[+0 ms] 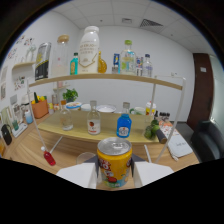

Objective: Make me a cup of Vodka Sunrise.

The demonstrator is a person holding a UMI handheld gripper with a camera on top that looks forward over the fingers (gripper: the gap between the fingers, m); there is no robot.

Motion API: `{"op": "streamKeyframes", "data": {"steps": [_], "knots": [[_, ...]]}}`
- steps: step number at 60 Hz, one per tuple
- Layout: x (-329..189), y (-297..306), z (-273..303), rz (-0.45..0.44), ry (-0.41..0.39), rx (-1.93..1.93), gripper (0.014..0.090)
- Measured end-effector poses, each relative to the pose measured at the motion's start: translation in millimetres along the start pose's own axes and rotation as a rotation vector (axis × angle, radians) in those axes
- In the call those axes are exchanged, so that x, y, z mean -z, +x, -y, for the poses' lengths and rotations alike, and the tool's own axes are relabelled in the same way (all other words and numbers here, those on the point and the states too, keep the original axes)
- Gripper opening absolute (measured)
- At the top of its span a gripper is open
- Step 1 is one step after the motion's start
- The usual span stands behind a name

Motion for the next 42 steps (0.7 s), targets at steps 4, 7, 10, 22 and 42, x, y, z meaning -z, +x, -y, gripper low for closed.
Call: {"op": "streamKeyframes", "data": {"steps": [4, 7, 10, 22, 42], "knots": [[-4.6, 1.6, -2.3, -0.041, -0.010, 0.117, 0.0502], [-6.6, 3.0, -1.1, -0.071, -0.019, 0.217, 0.0501], [-9.0, 4.7, 1.4, -0.099, -0.021, 0.329, 0.0499], [-20.0, 12.3, 9.6, -0.215, -0.050, 0.922, 0.0498], [-20.0, -8.7, 37.5, -0.287, 0.042, 1.789, 0.0500]]}}
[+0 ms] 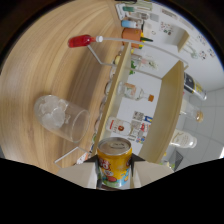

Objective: Make me a cup of Vodka Sunrise.

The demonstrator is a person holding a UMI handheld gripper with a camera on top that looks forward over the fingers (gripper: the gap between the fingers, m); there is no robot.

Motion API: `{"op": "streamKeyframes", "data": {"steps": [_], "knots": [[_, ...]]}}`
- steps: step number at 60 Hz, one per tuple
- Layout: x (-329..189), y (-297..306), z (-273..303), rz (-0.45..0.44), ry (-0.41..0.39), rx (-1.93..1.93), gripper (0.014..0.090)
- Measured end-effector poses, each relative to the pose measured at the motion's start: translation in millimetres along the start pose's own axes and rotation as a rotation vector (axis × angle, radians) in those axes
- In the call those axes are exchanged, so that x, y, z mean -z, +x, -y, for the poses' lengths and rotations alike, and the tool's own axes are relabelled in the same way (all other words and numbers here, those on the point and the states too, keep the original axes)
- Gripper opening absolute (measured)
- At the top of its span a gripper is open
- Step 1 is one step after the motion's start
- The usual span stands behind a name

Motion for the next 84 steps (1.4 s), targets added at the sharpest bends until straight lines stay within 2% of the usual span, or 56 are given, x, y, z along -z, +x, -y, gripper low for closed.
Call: {"op": "streamKeyframes", "data": {"steps": [4, 10, 23, 30, 39, 46, 53, 61, 69, 84], "knots": [[0.9, -0.2, 7.3, 0.004, 0.031, 0.086, 0.0496], [-2.1, 0.1, 10.2, -0.004, 0.030, 0.163, 0.0497], [0.5, 0.9, 6.6, 0.020, 0.033, 0.025, 0.0502], [9.2, 23.1, 0.9, 0.021, 0.059, -0.279, 0.0500], [27.9, 66.1, -10.6, 0.035, 0.148, -0.859, 0.0504], [41.0, 88.9, -43.2, -0.005, 0.216, -1.227, 0.0506], [47.1, 92.8, -83.3, -0.028, 0.244, -1.525, 0.0507], [43.2, 58.9, -128.3, -0.021, 0.195, -1.775, 0.0508], [23.0, 1.1, -155.4, 0.020, 0.088, -1.917, 0.0505], [-20.0, -110.4, -156.0, 0.136, -0.063, -2.002, 0.0504]]}}
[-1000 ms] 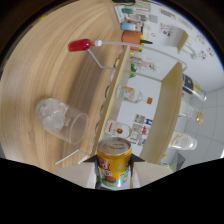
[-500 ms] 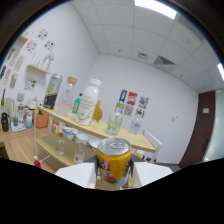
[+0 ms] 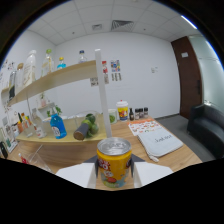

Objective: Make me a cup of Vodka Sunrise.

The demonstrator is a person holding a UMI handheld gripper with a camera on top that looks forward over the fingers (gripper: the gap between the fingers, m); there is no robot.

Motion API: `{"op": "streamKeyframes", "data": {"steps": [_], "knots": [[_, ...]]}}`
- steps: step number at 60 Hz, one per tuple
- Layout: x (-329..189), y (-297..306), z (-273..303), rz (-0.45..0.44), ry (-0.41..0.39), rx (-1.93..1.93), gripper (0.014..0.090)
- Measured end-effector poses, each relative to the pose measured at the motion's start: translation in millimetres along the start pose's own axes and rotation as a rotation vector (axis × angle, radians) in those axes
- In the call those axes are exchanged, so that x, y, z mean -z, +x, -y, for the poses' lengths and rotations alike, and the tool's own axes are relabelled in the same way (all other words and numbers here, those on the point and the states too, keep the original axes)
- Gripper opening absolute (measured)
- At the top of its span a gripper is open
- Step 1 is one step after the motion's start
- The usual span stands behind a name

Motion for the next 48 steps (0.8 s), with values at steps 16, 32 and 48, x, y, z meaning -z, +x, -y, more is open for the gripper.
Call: {"op": "streamKeyframes", "data": {"steps": [16, 32, 48], "knots": [[-35.1, 6.5, -68.7, 0.006, -0.113, -0.001, 0.0505], [-31.9, 8.5, -90.7, -0.003, -0.150, 0.050, 0.0514], [-20.8, 13.0, -99.7, -0.045, -0.166, 0.096, 0.0537]]}}
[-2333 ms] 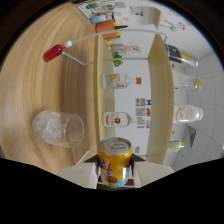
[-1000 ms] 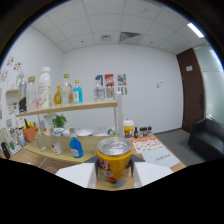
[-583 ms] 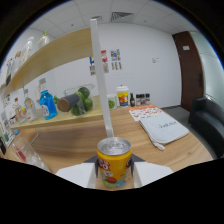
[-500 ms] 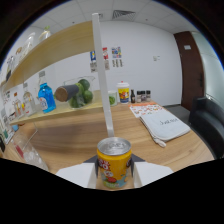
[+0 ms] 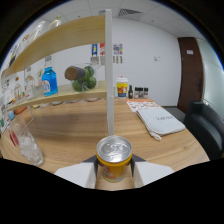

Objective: Make me a cup of Vodka Sunrise.

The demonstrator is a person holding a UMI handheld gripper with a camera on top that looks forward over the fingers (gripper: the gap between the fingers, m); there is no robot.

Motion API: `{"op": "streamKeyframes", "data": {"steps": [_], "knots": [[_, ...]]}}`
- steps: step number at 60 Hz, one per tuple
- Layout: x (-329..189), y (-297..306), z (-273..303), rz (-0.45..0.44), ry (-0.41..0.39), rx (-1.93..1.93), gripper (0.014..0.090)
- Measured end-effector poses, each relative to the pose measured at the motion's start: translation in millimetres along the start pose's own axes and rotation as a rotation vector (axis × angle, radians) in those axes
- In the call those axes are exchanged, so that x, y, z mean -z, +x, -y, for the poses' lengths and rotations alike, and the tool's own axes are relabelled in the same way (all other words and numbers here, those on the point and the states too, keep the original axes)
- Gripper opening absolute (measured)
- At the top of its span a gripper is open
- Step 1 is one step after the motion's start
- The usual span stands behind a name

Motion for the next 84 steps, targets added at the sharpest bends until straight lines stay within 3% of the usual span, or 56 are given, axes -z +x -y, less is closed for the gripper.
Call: {"op": "streamKeyframes", "data": {"steps": [5, 8, 13, 21, 32, 42, 60, 84], "knots": [[4.0, 3.0, -3.0, -0.020, -0.018, 0.006, 0.0572], [7.1, 6.0, -1.9, -0.034, -0.027, 0.011, 0.0713], [19.0, 13.2, 6.9, -0.077, -0.022, 0.020, 0.0864], [54.5, 12.0, 30.2, -0.117, 0.005, 0.038, 0.0856], [114.5, -43.7, 72.5, -0.051, 0.088, 0.053, 0.0856], [141.2, -121.2, 71.8, 0.018, 0.109, 0.022, 0.0860], [139.5, -227.2, 38.0, 0.092, 0.054, 0.014, 0.0865], [82.0, -328.9, 154.8, 0.193, 0.215, 0.021, 0.0849]]}}
